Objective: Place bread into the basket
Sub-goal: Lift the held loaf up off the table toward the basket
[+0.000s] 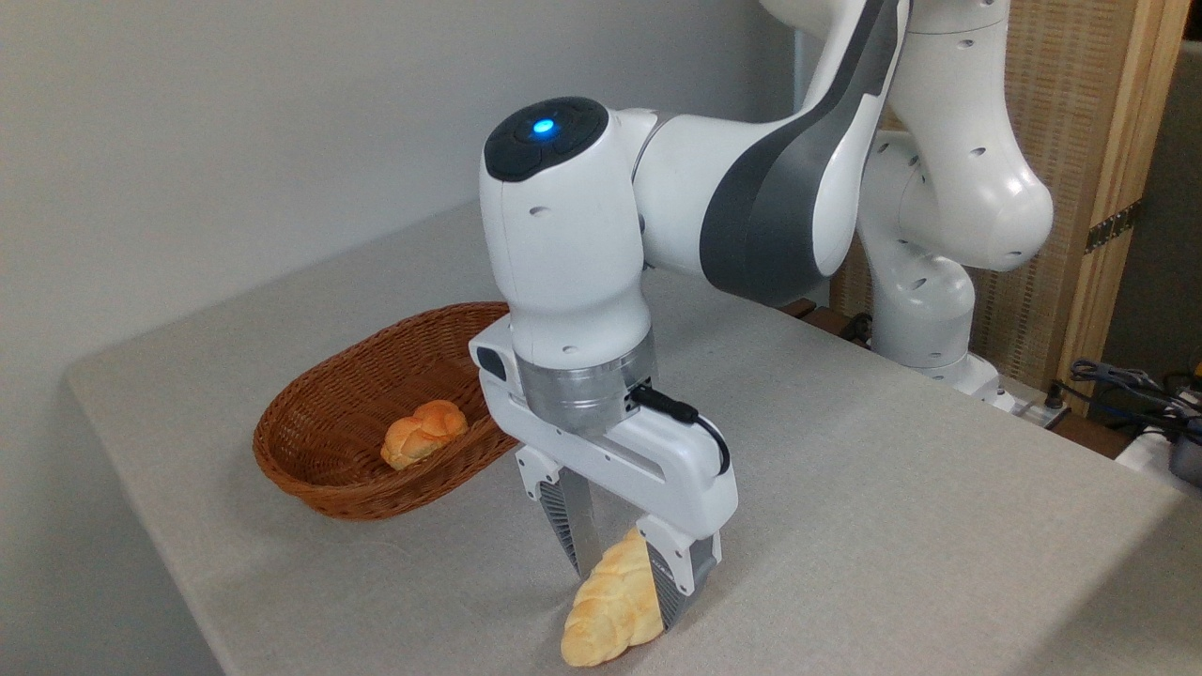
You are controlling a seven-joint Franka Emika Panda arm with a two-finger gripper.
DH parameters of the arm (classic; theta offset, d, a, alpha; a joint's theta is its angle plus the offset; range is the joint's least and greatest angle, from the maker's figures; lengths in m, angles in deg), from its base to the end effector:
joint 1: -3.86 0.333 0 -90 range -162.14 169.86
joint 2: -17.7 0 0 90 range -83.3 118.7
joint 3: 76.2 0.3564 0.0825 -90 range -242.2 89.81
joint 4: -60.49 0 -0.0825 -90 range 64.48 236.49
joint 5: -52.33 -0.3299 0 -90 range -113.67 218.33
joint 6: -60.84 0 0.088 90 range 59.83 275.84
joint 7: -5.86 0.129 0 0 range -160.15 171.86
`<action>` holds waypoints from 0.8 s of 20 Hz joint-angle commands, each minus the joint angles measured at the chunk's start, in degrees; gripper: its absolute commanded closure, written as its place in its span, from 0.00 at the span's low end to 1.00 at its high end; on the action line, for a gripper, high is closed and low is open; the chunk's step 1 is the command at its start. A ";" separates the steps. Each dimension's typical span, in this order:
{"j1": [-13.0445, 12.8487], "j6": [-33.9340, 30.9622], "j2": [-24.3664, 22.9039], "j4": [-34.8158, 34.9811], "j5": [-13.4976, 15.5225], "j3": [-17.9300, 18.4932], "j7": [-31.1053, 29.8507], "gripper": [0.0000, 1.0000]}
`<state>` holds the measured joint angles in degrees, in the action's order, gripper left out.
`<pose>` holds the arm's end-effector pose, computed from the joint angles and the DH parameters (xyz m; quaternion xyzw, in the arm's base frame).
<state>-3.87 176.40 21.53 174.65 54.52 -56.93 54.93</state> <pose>0.5089 0.0974 0.4704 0.9493 -0.3136 -0.0136 0.0149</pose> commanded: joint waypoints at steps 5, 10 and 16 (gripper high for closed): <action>-0.62 1.25 1.61 0.18 -0.43 -0.11 0.41 0.00; -0.97 1.25 1.70 0.10 -0.43 -0.37 0.59 0.12; -0.97 1.33 1.70 0.01 0.10 -1.16 0.68 0.66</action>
<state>-4.64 176.42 23.15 174.58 54.52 -57.83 54.93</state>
